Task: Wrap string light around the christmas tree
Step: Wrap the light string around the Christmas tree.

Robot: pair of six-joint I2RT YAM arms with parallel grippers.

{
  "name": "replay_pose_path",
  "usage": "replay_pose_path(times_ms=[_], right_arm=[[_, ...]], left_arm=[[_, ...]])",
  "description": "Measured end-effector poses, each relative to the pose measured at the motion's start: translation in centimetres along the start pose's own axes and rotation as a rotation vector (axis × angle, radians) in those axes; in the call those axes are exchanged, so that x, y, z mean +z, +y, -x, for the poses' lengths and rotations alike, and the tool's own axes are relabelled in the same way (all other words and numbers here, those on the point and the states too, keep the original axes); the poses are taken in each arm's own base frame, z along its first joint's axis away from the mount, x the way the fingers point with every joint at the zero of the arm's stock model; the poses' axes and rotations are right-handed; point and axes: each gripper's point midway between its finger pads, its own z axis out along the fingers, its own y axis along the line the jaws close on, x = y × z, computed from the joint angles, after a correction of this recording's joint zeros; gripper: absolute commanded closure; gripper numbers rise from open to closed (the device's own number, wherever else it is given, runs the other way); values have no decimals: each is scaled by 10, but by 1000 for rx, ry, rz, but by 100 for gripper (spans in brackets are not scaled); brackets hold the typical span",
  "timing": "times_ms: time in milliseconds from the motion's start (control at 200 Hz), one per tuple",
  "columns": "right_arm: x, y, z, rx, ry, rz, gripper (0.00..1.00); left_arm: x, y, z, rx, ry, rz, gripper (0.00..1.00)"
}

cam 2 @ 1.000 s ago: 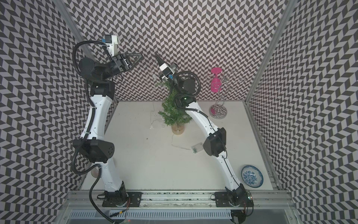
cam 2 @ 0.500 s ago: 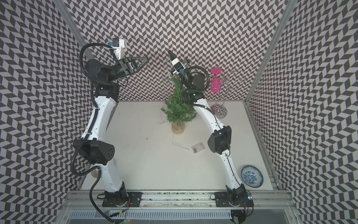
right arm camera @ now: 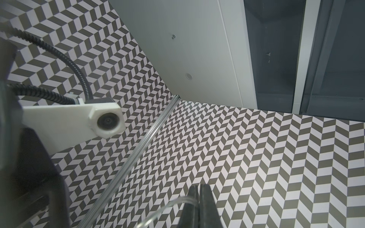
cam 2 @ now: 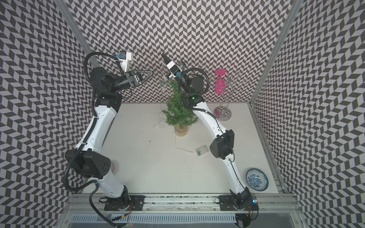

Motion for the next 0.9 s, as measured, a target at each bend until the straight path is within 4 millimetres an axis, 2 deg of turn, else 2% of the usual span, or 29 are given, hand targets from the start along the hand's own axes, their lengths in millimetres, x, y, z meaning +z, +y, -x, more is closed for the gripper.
replay_pose_path(times_ms=[200, 340, 415, 591, 711, 896], right_arm=[[-1, 2, -4, 4, 11, 5, 100], [-1, 3, -9, 10, 30, 13, 100], [-1, 2, -7, 10, 30, 13, 100], [0, -2, -1, 6, 27, 10, 100], [1, -7, 3, -1, 23, 5, 100], [1, -10, 8, -5, 20, 3, 100]], left_arm=[[-11, 7, -38, 75, 42, 95, 22], [-30, 16, -81, 175, 75, 171, 20], [-38, 32, -106, 213, 110, 200, 20], [-47, 85, -157, 283, 205, 265, 17], [-50, 105, -172, 343, 235, 285, 17], [-43, 113, -172, 468, 229, 257, 19]])
